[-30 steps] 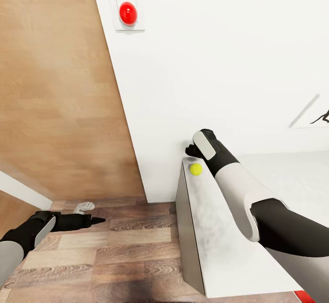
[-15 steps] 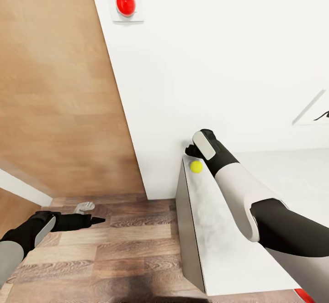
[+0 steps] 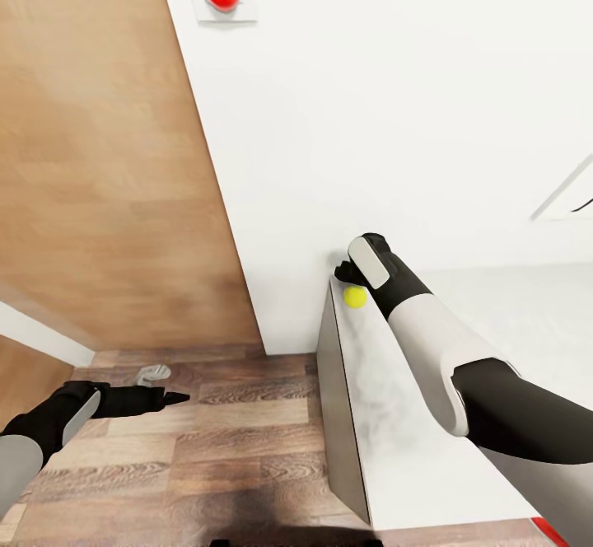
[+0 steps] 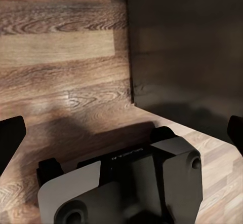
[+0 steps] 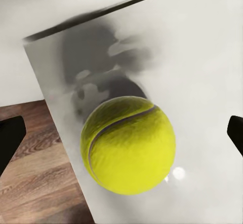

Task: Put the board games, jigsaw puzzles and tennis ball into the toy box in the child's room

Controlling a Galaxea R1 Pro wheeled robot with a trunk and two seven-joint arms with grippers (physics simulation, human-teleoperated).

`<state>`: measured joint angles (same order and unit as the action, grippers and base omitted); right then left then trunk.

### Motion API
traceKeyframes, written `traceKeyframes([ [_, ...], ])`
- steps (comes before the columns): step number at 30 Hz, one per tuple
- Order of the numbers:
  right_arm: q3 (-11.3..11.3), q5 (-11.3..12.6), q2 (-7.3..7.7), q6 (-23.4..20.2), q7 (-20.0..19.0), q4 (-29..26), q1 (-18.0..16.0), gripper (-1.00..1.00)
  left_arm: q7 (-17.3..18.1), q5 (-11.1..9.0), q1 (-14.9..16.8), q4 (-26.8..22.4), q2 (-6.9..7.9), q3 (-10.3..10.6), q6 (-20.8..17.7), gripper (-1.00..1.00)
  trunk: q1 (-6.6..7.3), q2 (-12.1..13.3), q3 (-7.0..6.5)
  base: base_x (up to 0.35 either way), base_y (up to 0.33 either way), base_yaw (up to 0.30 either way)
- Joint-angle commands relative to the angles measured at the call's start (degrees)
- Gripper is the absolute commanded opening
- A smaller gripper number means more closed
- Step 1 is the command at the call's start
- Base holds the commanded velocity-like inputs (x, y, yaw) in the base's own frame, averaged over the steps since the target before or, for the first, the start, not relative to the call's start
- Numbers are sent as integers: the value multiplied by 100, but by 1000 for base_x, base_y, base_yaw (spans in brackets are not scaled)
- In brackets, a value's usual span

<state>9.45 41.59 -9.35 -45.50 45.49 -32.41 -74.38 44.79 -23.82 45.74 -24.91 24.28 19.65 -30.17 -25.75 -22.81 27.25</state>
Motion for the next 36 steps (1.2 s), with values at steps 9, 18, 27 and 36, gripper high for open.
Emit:
traceKeyframes([
  [9, 35, 60, 4, -12, 50, -2, 2, 100, -1, -52, 5, -5, 6, 30, -42, 100, -3, -11, 94, 0, 0, 0],
  [18, 48, 67, 10, -15, 13, -2, 2, 100, -1, -52, 5, -5, 2, 30, -43, 100, -3, -11, 178, 0, 0, 0],
  [27, 33, 81, 13, -28, -20, -2, 11, 100, 2, -52, 5, -5, 3, 29, -42, 100, -3, -11, 262, 0, 0, 0],
  [36, 31, 79, 19, -29, -23, -2, 16, 100, 3, -52, 5, -5, 3, 27, -42, 100, -3, -11, 328, 0, 0, 0],
])
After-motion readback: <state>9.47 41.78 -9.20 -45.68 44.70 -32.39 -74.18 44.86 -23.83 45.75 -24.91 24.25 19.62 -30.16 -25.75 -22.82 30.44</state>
